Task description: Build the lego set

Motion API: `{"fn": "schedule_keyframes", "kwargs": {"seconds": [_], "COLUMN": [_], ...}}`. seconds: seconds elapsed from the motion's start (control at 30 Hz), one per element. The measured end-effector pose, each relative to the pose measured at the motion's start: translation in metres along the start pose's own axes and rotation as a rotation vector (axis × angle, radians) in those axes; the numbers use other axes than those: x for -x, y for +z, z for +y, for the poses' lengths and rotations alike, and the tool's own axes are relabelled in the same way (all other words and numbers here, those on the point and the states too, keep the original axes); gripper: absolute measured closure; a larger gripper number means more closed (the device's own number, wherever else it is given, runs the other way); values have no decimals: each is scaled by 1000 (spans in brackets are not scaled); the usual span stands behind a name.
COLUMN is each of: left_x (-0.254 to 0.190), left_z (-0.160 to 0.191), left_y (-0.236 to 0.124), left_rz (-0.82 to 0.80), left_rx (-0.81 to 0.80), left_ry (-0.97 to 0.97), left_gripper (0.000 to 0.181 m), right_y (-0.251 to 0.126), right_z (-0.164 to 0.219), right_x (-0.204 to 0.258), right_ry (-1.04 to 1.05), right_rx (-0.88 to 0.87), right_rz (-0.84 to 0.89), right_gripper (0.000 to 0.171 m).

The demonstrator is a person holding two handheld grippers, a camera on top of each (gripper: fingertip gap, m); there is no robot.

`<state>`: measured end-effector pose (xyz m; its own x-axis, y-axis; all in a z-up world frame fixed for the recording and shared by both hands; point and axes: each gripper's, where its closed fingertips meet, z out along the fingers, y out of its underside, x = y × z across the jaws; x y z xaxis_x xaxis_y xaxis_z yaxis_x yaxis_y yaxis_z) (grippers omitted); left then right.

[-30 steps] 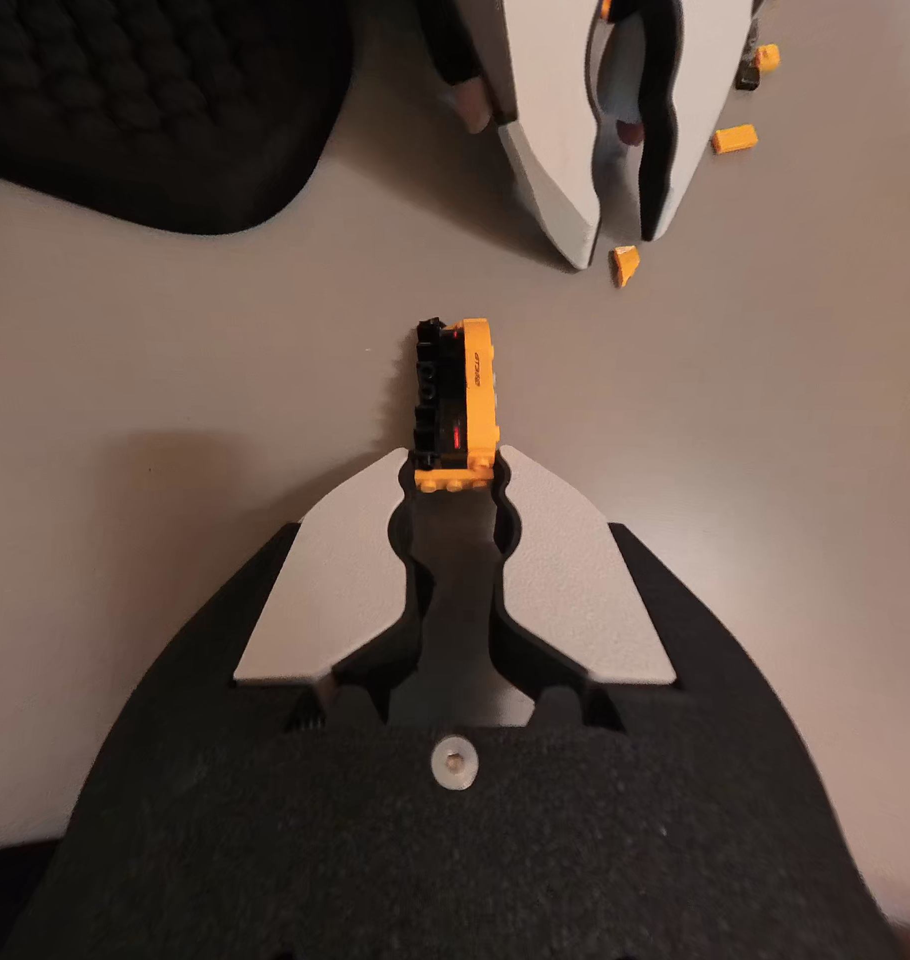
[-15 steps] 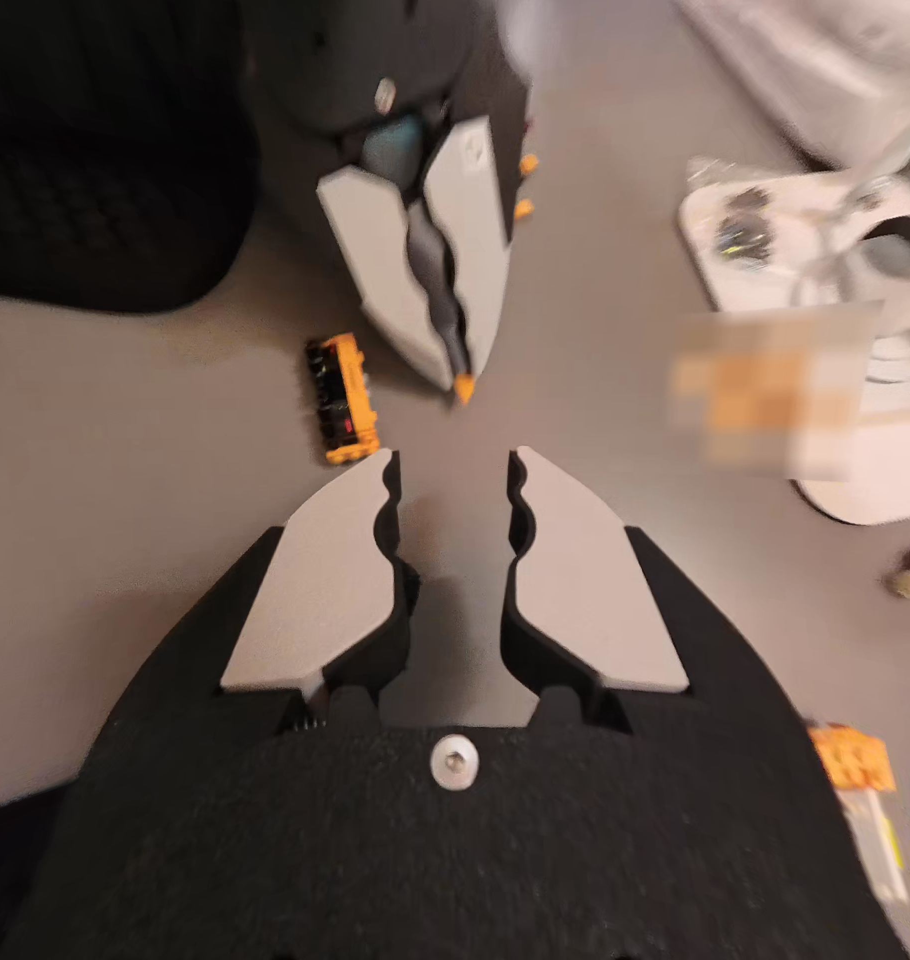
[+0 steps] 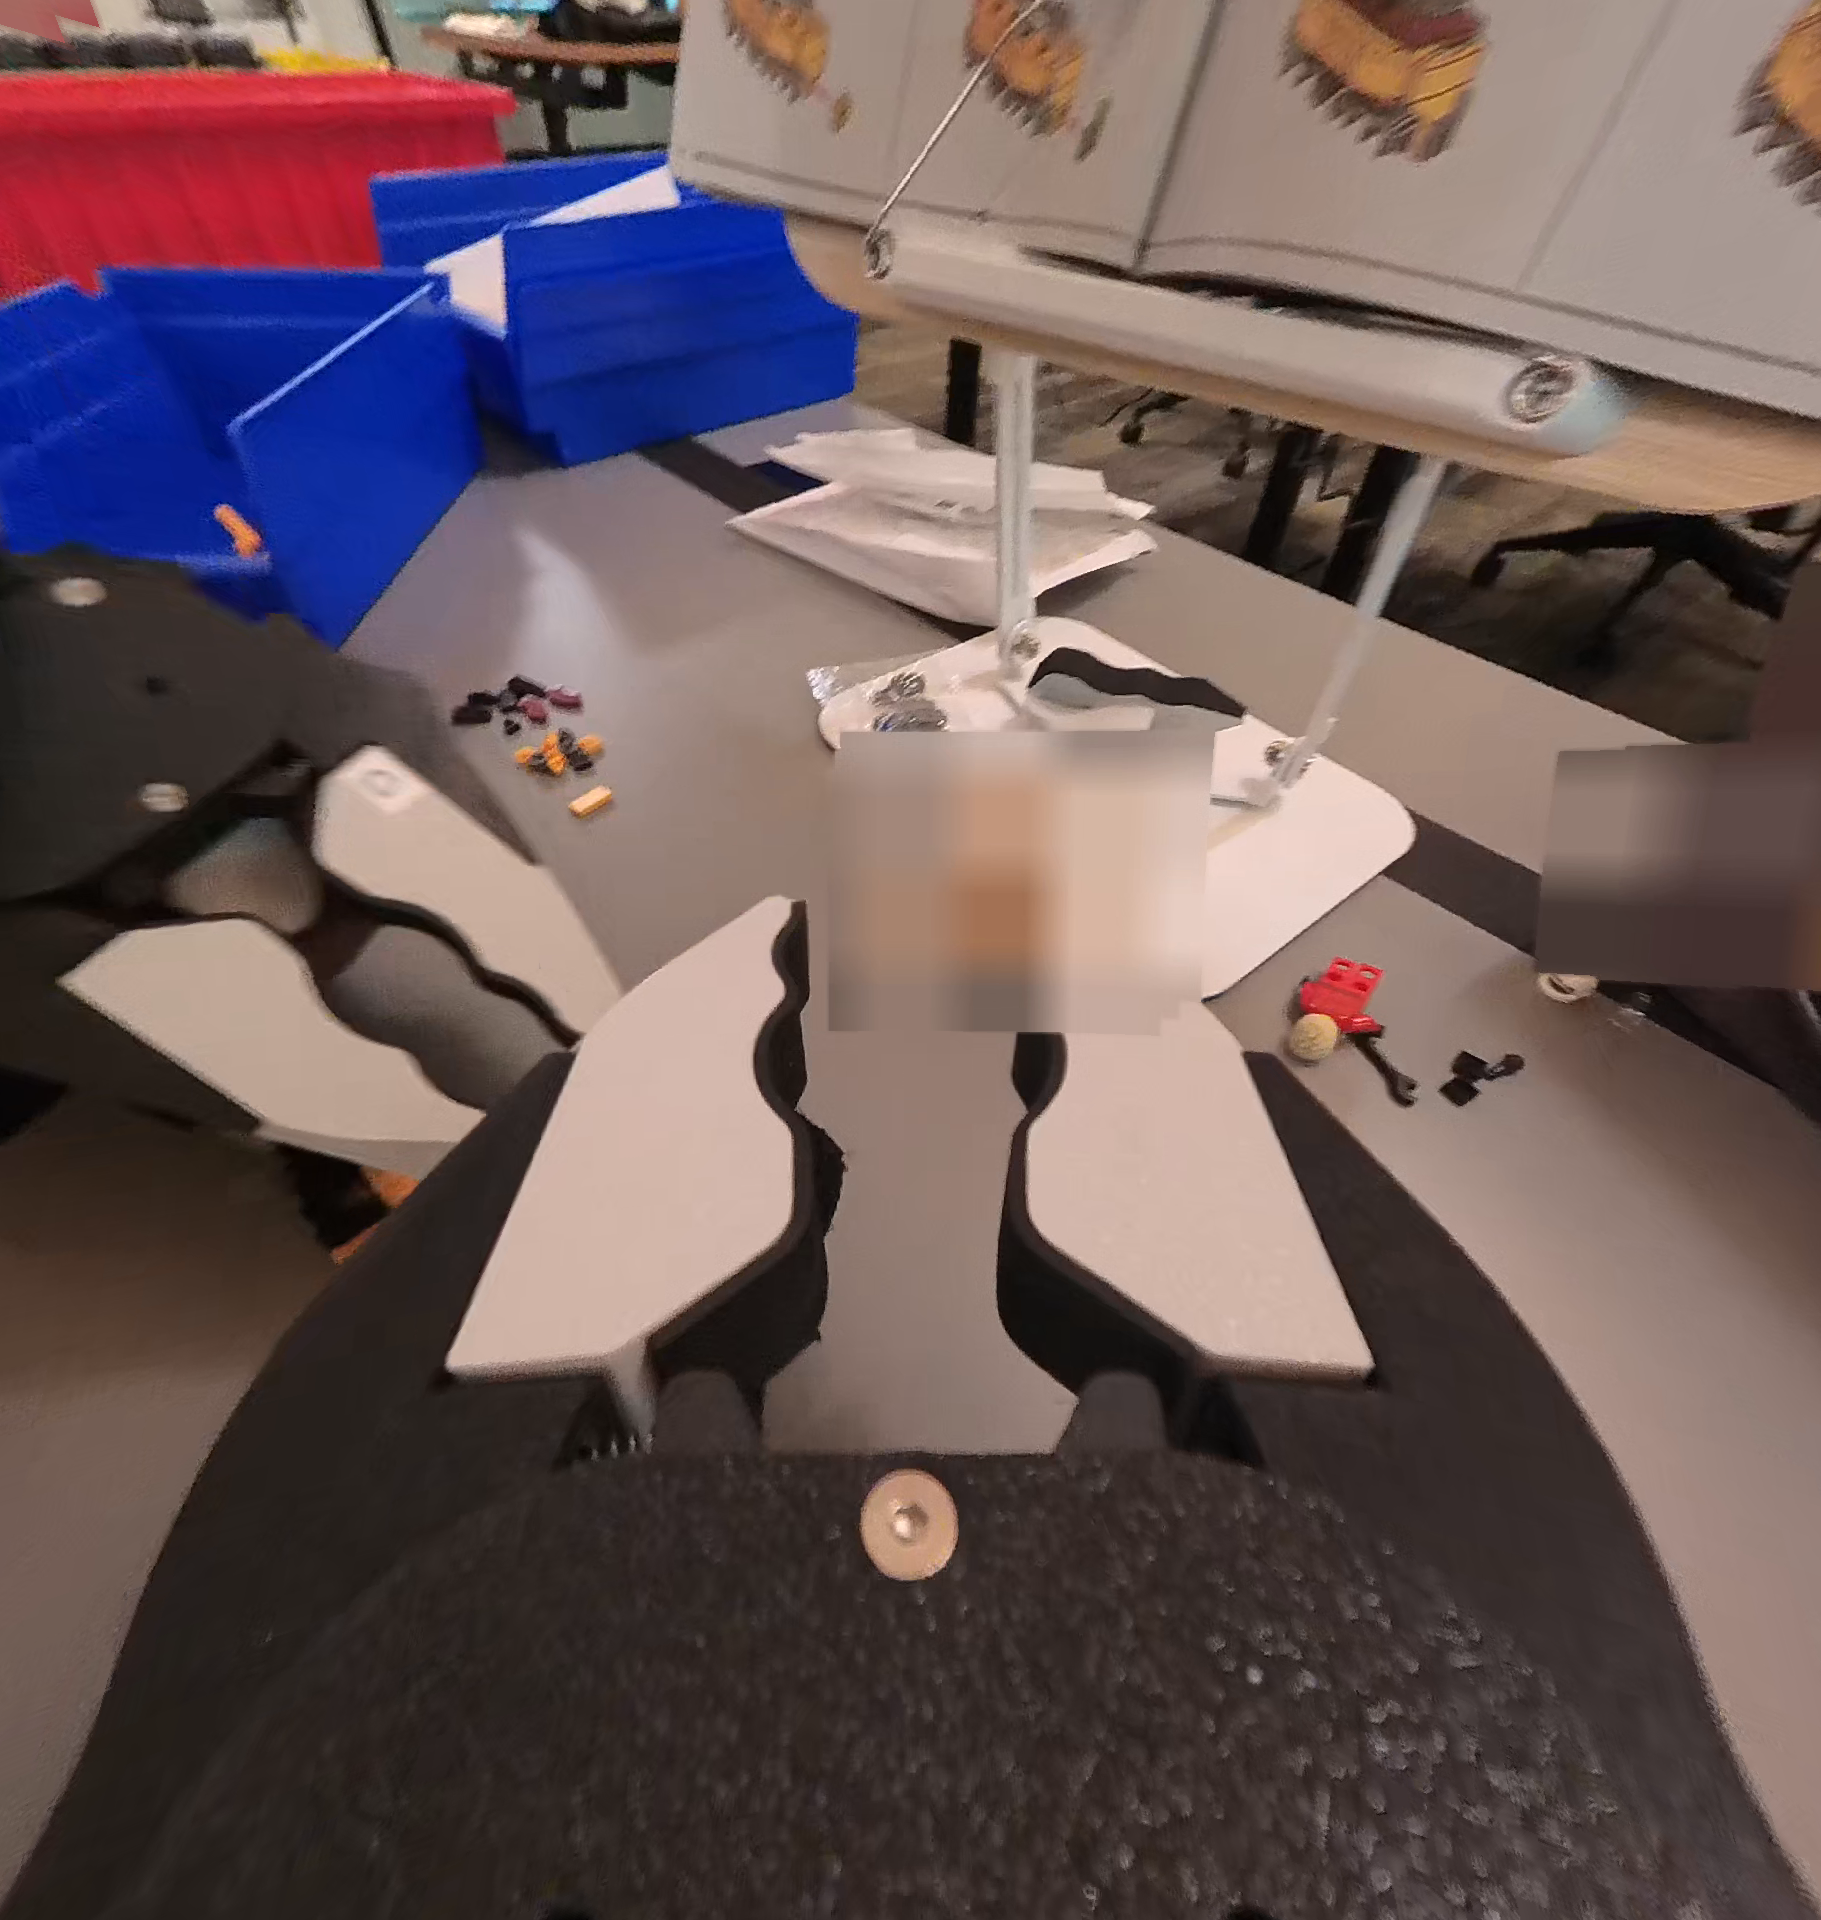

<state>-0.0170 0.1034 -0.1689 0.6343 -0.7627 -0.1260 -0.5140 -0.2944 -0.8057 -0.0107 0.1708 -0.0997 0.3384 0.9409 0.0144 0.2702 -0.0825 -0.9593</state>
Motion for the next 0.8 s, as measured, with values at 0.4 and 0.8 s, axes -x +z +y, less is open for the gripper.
{"fn": "schedule_keyframes", "kwargs": {"seconds": [0.4, 0.8], "left_x": [98, 104], "left_z": [110, 173], "left_y": [-154, -145], "left_rz": [-499, -420], "left_rx": [17, 238], "left_ry": [-262, -349], "left_gripper": [169, 169], "right_y": [-36, -34], "right_z": [-21, -13], "right_x": [-36, -37], "right_ry": [67, 89], "right_rx": [-209, -201], "right_rz": [212, 210], "right_gripper": [135, 137]}}
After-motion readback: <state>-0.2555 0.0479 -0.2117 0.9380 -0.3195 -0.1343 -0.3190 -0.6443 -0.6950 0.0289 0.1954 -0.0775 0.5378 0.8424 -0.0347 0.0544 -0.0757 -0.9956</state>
